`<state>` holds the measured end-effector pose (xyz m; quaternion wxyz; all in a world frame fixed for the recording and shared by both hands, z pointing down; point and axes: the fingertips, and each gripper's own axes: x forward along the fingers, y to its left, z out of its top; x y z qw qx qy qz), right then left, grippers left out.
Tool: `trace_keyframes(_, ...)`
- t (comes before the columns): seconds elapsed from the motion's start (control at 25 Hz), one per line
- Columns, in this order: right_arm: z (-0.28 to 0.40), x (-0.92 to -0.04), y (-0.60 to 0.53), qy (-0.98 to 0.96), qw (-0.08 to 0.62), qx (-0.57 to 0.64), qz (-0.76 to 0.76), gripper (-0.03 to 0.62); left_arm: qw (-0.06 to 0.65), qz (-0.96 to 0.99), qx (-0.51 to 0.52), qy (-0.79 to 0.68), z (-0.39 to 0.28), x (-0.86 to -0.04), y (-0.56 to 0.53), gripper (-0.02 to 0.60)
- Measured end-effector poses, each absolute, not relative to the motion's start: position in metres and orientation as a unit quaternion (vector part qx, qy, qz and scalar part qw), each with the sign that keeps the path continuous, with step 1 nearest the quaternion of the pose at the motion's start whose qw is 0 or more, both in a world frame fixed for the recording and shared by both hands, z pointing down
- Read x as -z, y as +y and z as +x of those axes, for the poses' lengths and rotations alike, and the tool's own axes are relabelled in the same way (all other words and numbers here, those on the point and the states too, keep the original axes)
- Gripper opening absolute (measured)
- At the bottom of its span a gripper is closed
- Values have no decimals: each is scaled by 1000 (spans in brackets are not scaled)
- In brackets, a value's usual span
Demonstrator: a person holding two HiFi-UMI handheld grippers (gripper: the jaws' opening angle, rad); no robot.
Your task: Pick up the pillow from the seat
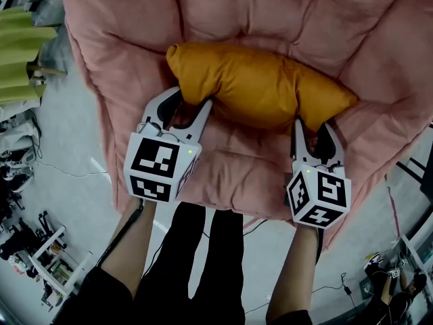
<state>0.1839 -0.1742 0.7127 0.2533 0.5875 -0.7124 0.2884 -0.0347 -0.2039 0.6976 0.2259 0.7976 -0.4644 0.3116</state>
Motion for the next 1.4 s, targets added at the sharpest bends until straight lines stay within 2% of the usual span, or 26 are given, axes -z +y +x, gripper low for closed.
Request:
trace_keyframes(0.96, 178, -663, -166, -720, 239, -258, 598, 201, 198, 806, -296, -473, -44, -652, -198, 178)
trace_keyframes(1.4, 164, -598, -179, -734, 216, -217, 607, 201, 175, 810, -263, -494, -58, -590, -206, 178)
